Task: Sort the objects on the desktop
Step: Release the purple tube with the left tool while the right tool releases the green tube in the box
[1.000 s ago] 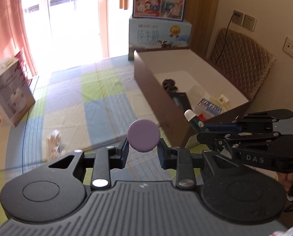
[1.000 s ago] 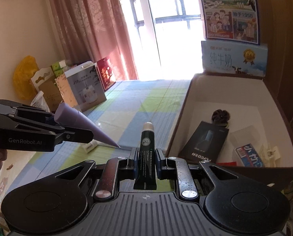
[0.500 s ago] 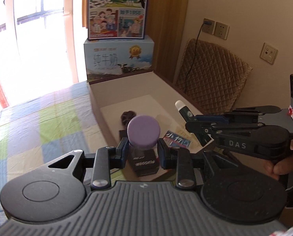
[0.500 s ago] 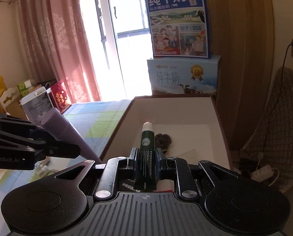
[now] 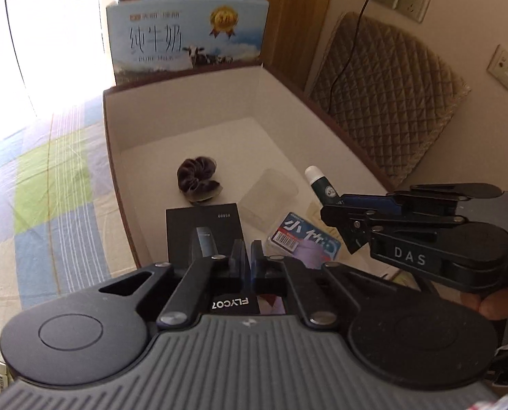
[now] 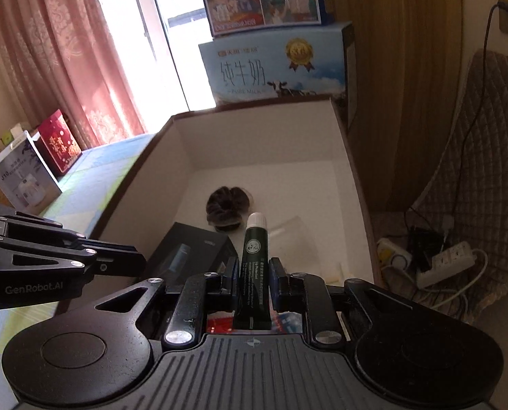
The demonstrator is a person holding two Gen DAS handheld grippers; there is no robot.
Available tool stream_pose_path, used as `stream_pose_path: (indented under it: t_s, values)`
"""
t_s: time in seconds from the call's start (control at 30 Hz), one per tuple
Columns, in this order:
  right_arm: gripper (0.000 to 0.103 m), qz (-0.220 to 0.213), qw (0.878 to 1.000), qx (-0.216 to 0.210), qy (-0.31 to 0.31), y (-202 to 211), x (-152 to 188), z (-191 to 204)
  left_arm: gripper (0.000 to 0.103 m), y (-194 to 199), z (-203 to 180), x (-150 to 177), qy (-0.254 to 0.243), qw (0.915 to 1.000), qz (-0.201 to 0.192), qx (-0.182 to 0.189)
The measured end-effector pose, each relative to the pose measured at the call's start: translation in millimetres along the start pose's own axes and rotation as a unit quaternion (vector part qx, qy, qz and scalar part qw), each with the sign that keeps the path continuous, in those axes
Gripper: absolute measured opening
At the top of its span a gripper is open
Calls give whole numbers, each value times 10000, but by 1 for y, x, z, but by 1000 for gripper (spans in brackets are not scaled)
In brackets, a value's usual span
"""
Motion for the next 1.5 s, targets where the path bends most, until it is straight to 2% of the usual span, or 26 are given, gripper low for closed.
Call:
stream_pose_path:
  t_s: [0.2, 0.63, 0.77, 0.8, 0.87, 0.9, 0.93, 1.0, 1.13, 1.3, 1.5]
  values:
    - [15, 154, 9999, 40, 6, -10, -7, -10, 7, -19, 0, -9, 36, 9998, 176, -76]
    - [15, 214, 9995, 148, 180, -21, -25, -13, 9, -29, 1, -26, 42, 9994, 231, -236]
    - [16, 135, 9998, 112, 136, -19, -26, -15, 17, -28, 3, -26, 81, 9994, 220, -257]
    - [21, 129, 9998, 82, 119, -17, -26, -16, 21, -27, 3, -26, 97, 9994, 212, -253]
    - [40, 96, 9999, 59, 102, -14, -25, -15, 23, -25, 4, -25, 109, 9995, 178, -238]
    - [53, 51, 9999, 70, 111, -12, -24, -14, 24, -24, 4, -25, 106, 9996, 165, -226]
    - [59, 2, 9999, 80, 131, -9, -22, -13, 25, -22, 4, -24, 115, 9996, 151, -220]
    - [64, 8, 9998, 56, 193, -5, -19, -10, 38, -20, 5, -22, 144, 9996, 121, -224]
    - [77, -21, 9997, 108, 222, 5, -10, -5, 46, -13, 5, -17, 187, 9996, 63, -209]
    - [90, -108, 9997, 130, 174, 20, -1, -2, 66, 2, 8, -8, 279, 9994, -65, -176]
    - [98, -87, 9999, 57, 73, 35, 8, 3, 77, 20, 8, 5, 409, 9987, -205, -245]
Point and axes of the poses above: each gripper's, at about its wrist camera, not at the fingertips, and y roughly against the way its jaws point, z to its left, x to its underside, the point moved 1 cm from there along -y, roughly the way its jaws point, and after that the axes turned 15 degrees about z, right-handed, at the moved point
